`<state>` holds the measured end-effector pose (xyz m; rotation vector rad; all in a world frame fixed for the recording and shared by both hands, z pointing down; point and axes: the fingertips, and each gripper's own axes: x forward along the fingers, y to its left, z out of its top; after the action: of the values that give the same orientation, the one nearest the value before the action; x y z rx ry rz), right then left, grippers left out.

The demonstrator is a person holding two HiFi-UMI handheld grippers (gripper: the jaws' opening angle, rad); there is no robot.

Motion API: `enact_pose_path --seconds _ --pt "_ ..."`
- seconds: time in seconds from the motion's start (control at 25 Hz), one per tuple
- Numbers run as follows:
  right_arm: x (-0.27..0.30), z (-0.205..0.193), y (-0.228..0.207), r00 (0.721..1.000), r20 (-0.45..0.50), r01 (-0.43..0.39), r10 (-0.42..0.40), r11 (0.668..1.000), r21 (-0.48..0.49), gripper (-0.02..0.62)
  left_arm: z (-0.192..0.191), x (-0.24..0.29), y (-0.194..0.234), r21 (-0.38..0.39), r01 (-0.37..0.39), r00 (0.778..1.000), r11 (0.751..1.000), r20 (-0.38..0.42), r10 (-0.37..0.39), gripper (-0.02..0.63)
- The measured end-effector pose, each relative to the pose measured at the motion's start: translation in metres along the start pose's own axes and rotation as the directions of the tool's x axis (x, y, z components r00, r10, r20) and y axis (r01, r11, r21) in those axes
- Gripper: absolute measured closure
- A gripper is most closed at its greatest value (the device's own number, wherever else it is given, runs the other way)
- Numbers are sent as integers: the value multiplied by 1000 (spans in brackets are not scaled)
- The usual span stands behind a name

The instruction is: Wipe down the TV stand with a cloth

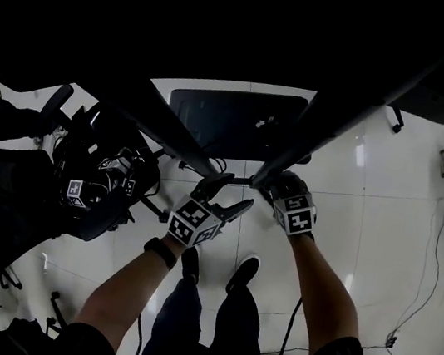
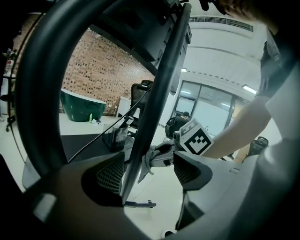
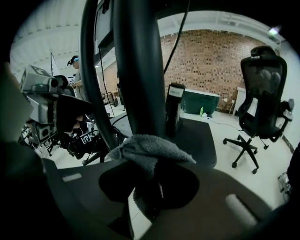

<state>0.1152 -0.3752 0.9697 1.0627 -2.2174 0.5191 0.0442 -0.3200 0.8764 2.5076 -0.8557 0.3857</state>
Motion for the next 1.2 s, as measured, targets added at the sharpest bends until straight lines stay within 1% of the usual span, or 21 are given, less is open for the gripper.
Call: enact_pose_path --seconds 0.16,0.28,0.32,0.4,0.52,0.6,0.68,0.84,1.0,1.2 --pt "19 -22 -3 1000 -2 6 -6 999 36 494 -19 4 7 -38 -25 1000 999 -6 25 256" --pt "24 -27 -3 1000 9 11 -12 998 68 498 -27 5 9 -49 -37 999 998 -13 36 256" --pt "23 -27 -4 1000 17 13 -14 997 82 505 -28 6 8 -50 -36 999 998 -16 36 256" --pt "15 -25 -3 999 36 12 -16 995 101 554 -27 3 6 -47 -34 999 998 -18 33 256" --pt "-7 -14 4 996 85 -17 5 990 138 569 -16 -6 -3 -38 -26 1000 999 -11 25 256" --pt "-29 2 11 990 139 -49 27 986 160 571 -4 -16 -13 -36 -22 1000 999 5 22 256" --pt "-59 22 19 979 196 -85 53 984 159 571 12 -28 -26 -29 -18 999 999 31 19 256" --pt "-127 61 43 950 292 -153 108 979 138 572 45 -68 -58 27 -27 997 999 74 25 258" --pt "-199 89 67 929 339 -177 150 983 48 572 78 -111 -95 78 -57 993 995 106 49 258" --pt "-286 121 102 893 413 -188 180 982 -22 572 127 -163 -149 151 -81 978 985 205 49 259"
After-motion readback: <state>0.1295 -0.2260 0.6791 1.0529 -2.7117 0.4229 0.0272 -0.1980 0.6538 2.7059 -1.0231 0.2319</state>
